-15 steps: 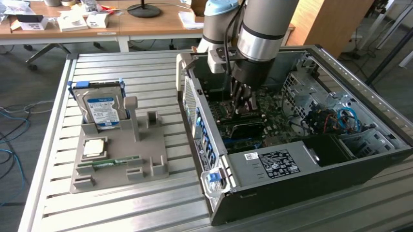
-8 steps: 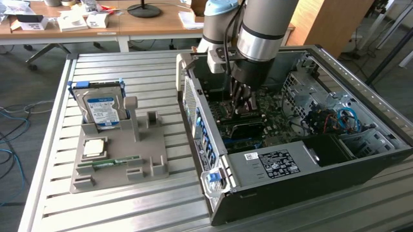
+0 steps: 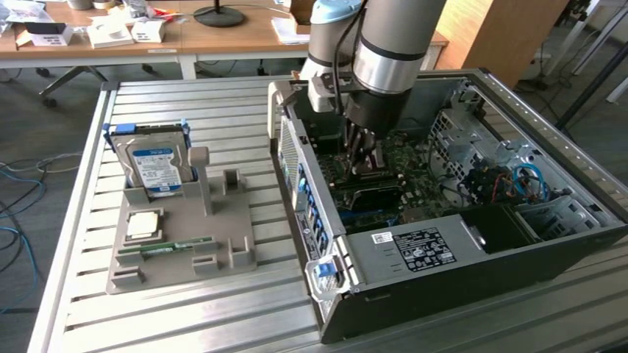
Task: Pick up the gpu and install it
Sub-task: 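Press down on the gpu until it lock into place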
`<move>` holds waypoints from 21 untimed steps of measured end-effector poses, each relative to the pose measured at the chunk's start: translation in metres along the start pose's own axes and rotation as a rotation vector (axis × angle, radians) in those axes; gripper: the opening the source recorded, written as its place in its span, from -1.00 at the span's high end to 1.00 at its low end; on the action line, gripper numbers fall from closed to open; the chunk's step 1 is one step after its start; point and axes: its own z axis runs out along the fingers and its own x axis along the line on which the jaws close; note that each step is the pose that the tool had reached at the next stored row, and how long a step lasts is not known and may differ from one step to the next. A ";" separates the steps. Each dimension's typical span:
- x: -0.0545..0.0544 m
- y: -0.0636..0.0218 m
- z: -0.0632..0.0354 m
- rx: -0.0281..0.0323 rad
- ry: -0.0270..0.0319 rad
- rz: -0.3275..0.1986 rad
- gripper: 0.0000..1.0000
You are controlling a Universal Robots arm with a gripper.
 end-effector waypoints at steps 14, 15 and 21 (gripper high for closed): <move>0.001 0.0253 0.0005 0.0000 0.0000 0.000 0.79; 0.001 0.0270 0.0006 0.0000 -0.0001 0.000 0.79; 0.002 0.0299 0.0006 0.0000 -0.0001 0.000 0.79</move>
